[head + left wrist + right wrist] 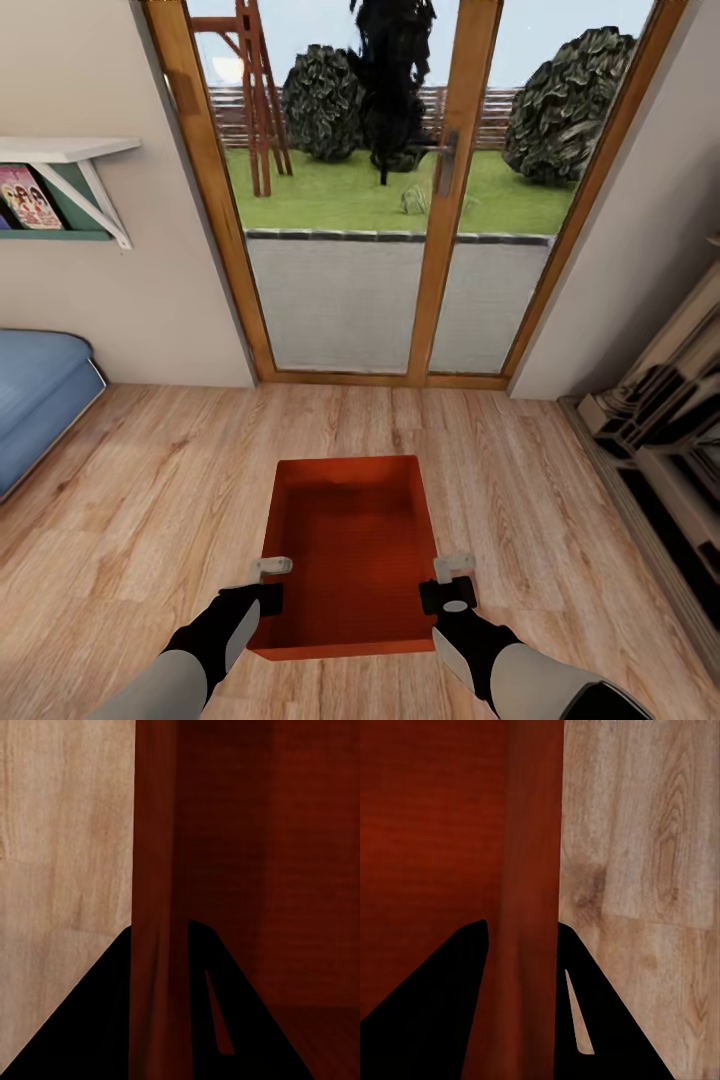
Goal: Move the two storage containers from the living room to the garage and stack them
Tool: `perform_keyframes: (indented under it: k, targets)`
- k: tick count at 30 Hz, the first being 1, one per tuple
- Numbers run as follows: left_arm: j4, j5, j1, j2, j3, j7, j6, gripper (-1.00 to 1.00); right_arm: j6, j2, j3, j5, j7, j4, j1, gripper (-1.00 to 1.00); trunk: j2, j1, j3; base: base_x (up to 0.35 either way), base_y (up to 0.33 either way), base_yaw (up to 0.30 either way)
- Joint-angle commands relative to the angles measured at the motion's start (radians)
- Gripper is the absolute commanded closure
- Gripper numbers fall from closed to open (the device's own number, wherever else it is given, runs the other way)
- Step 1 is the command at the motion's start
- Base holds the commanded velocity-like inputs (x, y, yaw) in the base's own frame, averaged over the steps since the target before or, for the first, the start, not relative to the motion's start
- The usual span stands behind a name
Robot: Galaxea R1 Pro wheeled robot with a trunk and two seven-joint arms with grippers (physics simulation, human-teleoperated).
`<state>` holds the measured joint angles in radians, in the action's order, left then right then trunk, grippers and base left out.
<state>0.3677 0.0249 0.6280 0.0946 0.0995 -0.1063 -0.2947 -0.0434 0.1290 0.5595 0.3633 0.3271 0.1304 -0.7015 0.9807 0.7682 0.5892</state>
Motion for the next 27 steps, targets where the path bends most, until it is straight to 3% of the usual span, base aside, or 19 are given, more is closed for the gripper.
perform_keyframes:
  k: [1, 16, 27]
  targets:
    - [0.0, 0.02, -0.001, 0.001, 0.012, -0.007, -0.007, 1.0, -0.013, 0.0, -0.022, -0.006, 0.001, 0.008, -0.001, 1.0, -0.007, -0.004, -0.002, 0.0, 0.0, 0.0]
    - [0.0, 0.02, -0.001, 0.001, 0.012, -0.007, -0.007, 1.0, -0.012, 0.006, -0.028, -0.005, 0.004, 0.008, -0.001, 1.0, -0.112, -0.061, -0.05, 0.0, 0.0, -0.002]
    - [0.0, 0.02, -0.001, 0.001, 0.012, -0.007, -0.007, 1.0, -0.01, 0.006, -0.029, -0.004, 0.006, 0.006, -0.001, 1.0, -0.189, -0.104, -0.098, 0.0, 0.0, -0.12]
